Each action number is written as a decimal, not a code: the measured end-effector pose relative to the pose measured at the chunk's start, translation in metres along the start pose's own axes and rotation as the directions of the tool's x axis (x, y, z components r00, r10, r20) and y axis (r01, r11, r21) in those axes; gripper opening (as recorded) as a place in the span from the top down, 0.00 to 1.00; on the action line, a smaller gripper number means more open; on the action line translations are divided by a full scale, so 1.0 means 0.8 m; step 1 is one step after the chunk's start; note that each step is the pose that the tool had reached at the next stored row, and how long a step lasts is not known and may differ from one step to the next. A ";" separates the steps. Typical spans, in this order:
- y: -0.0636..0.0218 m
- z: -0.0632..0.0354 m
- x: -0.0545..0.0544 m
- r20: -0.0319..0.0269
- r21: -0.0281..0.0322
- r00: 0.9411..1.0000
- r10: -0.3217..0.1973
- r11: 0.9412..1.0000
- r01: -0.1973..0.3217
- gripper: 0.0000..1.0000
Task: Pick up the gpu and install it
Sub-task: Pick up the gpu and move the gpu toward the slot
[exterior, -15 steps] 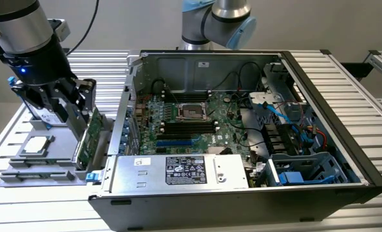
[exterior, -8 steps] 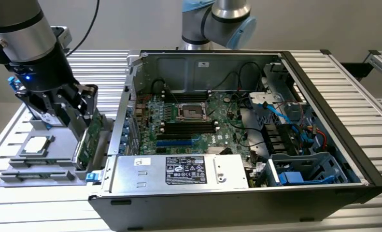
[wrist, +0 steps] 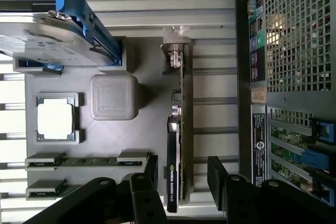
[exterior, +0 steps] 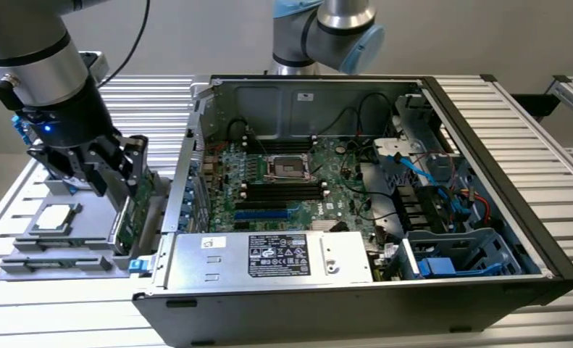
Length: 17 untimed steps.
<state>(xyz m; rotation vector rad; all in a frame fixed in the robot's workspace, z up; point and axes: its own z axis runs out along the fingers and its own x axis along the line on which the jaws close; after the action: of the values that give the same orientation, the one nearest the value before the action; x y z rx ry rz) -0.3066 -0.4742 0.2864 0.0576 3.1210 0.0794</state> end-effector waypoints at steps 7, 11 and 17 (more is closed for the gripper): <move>0.000 0.016 0.003 0.002 0.000 1.000 -0.021 1.000 0.021 0.49; 0.000 0.025 0.004 0.007 0.000 1.000 -0.021 1.000 0.021 0.49; 0.000 0.036 0.005 0.021 -0.002 1.000 -0.022 1.000 0.022 0.49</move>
<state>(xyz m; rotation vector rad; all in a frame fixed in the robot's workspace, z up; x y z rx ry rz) -0.3098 -0.4727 0.2574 0.0243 3.0999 0.0810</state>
